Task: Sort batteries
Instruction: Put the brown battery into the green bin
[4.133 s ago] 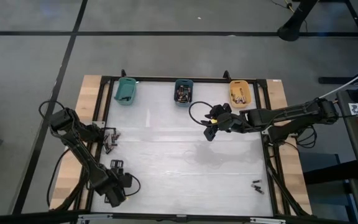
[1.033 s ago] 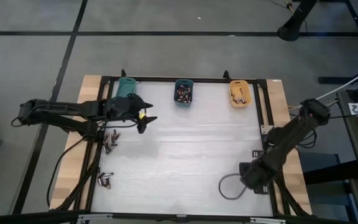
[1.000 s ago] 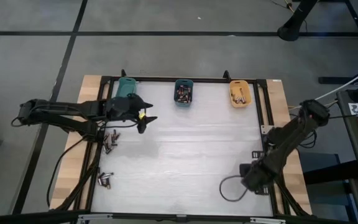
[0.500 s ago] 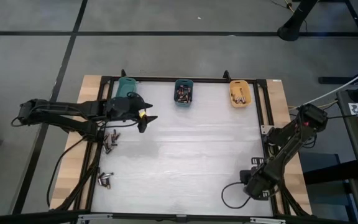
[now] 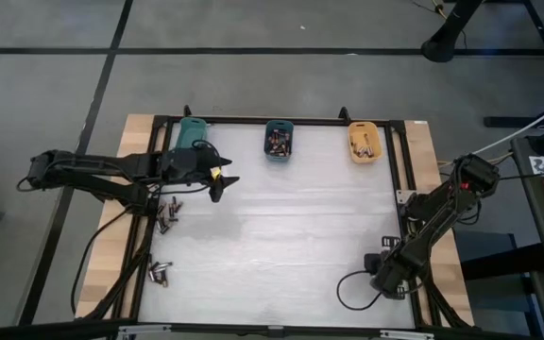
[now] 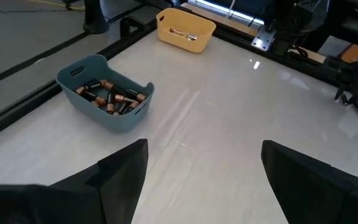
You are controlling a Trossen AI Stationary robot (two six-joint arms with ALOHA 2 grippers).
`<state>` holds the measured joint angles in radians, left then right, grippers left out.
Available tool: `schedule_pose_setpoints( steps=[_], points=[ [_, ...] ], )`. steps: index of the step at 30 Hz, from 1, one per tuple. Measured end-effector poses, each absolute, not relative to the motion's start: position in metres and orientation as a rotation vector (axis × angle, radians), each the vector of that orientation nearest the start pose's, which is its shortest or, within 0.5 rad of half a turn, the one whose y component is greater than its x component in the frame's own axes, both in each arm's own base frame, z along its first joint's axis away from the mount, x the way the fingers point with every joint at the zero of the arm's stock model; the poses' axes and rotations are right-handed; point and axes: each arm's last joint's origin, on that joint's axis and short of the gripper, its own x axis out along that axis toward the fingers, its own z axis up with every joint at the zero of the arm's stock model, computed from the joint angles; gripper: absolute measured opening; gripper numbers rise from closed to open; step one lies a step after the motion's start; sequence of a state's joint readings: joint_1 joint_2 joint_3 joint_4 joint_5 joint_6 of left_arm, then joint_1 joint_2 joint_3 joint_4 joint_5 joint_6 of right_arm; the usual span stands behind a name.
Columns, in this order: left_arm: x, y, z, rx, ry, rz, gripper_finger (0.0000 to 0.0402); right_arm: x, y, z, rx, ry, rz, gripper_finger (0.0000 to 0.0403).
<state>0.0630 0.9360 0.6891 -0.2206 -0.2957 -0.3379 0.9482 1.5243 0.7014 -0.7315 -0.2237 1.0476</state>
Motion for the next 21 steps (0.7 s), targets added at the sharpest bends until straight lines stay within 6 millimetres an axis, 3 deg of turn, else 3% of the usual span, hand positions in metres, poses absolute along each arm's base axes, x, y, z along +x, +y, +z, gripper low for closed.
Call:
schedule_pose_setpoints(
  steps=[8,16,21],
  points=[
    [0.200,0.022,0.272,-0.300,0.391,0.452,0.0301,0.125,0.173,0.127,0.191,1.718,-0.032,0.0024],
    [0.200,0.022,0.272,-0.287,0.393,0.453,0.0301,0.140,0.169,0.144,0.218,1.648,-0.095,0.0019],
    [0.200,0.022,0.272,-0.281,0.394,0.451,0.0301,0.150,0.176,0.171,0.209,1.550,-0.139,0.0001]
  ],
)
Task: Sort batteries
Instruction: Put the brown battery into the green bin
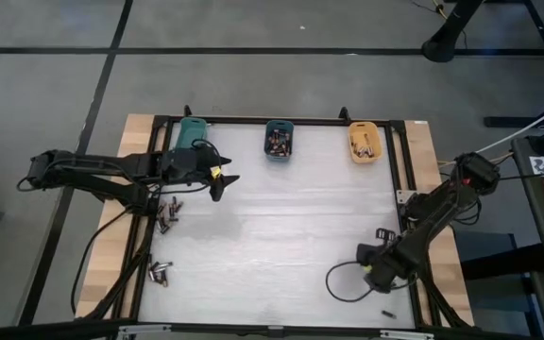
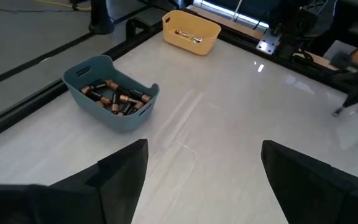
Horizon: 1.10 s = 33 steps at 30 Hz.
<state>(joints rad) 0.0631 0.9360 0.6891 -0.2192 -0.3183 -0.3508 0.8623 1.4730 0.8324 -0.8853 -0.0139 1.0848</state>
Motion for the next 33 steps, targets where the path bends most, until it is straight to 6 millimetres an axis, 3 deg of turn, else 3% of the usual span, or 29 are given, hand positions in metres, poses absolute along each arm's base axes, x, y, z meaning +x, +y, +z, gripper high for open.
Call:
schedule_pose_setpoints(
  steps=[7,12,14,18,23,28,33],
  points=[
    [0.200,0.022,0.272,-0.273,0.396,0.450,0.0301,0.172,0.179,0.221,0.197,1.392,-0.201,0.0001],
    [0.200,0.022,0.272,-0.269,0.397,0.449,0.0301,0.181,0.180,0.231,0.271,1.380,-0.180,0.0001],
    [0.200,0.020,0.271,-0.278,0.398,0.439,0.0301,0.190,0.192,0.235,0.405,1.332,-0.058,0.0001],
    [0.200,0.015,0.271,-0.277,0.407,0.408,0.0301,0.195,0.231,0.248,0.636,1.194,0.364,0.0001],
    [0.200,0.015,0.271,-0.222,0.412,0.399,0.0301,0.185,0.253,0.200,0.632,1.315,0.343,0.0001],
    [0.200,0.015,0.271,-0.203,0.418,0.395,0.0301,0.200,0.275,0.163,0.709,1.297,0.470,0.0001],
    [0.200,0.015,0.271,-0.205,0.418,0.396,0.0301,0.206,0.283,0.128,0.719,1.374,0.345,0.0000]
  ],
)
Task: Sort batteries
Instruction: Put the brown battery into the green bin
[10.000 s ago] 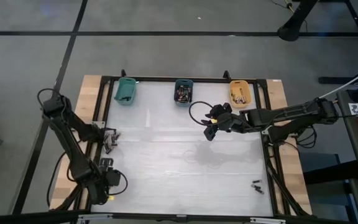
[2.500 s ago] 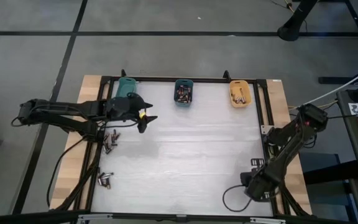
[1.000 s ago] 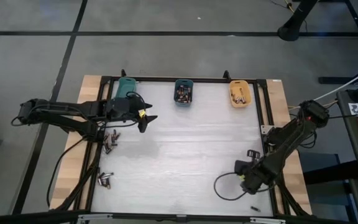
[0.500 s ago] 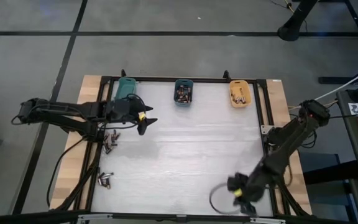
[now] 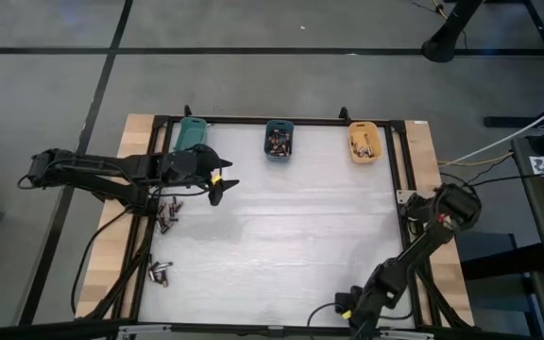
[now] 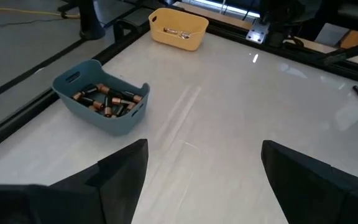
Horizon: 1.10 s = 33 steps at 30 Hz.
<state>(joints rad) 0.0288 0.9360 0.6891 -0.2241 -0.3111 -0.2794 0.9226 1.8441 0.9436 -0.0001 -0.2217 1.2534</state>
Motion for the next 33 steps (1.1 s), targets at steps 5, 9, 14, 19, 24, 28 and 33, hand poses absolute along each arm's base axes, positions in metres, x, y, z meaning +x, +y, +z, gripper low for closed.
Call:
schedule_pose_setpoints(
  steps=[5,9,14,19,24,28,33],
  points=[
    [0.200,0.015,0.271,-0.211,0.416,0.397,0.0301,0.209,0.283,0.113,0.782,1.422,0.247,0.0000],
    [0.200,0.015,0.271,-0.212,0.416,0.397,0.0301,0.210,0.282,0.114,0.775,1.400,0.240,0.0000],
    [0.200,0.015,0.271,-0.214,0.415,0.399,0.0301,0.209,0.282,0.117,0.777,1.402,0.251,0.0000],
    [0.200,0.015,0.271,-0.214,0.415,0.399,0.0301,0.210,0.275,0.126,0.784,1.406,0.210,0.0000],
    [0.200,0.016,0.271,-0.206,0.413,0.407,0.0301,0.202,0.255,0.154,0.764,1.335,0.043,0.0000],
    [0.200,0.017,0.272,-0.205,0.408,0.416,0.0301,0.193,0.242,0.182,0.787,1.270,-0.016,0.0000],
    [0.200,0.016,0.272,-0.204,0.410,0.416,0.0301,0.178,0.249,0.195,0.801,1.345,0.112,0.0000]
  ],
)
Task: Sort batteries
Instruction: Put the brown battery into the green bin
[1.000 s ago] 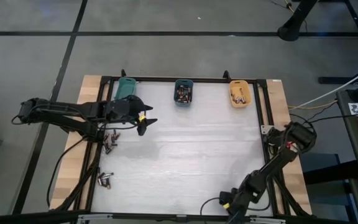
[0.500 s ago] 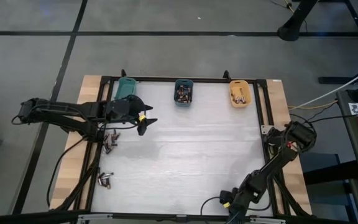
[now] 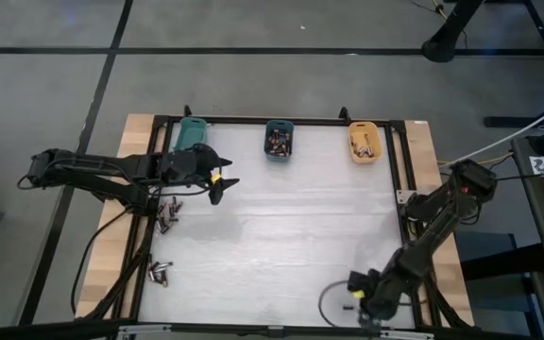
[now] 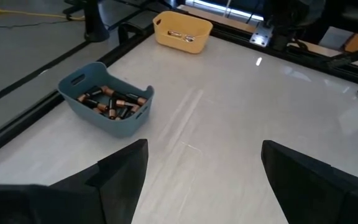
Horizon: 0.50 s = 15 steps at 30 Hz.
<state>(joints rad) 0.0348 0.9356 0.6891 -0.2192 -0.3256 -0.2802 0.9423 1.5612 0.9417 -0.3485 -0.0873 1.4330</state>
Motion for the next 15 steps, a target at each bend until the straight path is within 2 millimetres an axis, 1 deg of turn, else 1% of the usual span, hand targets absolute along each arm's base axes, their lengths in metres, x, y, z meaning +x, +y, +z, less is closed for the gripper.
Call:
schedule_pose_setpoints(
  steps=[4,6,8,12,15],
  points=[
    [0.200,0.014,0.272,-0.202,0.412,0.406,0.0301,0.162,0.262,0.196,0.778,1.434,0.212,0.0000],
    [0.200,0.014,0.272,-0.202,0.412,0.406,0.0301,0.161,0.263,0.194,0.773,1.444,0.213,0.0000],
    [0.200,0.014,0.272,-0.202,0.412,0.406,0.0301,0.164,0.262,0.192,0.770,1.428,0.195,0.0000],
    [0.200,0.014,0.272,-0.202,0.411,0.407,0.0301,0.176,0.258,0.182,0.760,1.414,0.157,0.0000],
    [0.200,0.014,0.272,-0.201,0.411,0.410,0.0301,0.187,0.260,0.175,0.751,1.381,0.196,0.0000]
  ],
)
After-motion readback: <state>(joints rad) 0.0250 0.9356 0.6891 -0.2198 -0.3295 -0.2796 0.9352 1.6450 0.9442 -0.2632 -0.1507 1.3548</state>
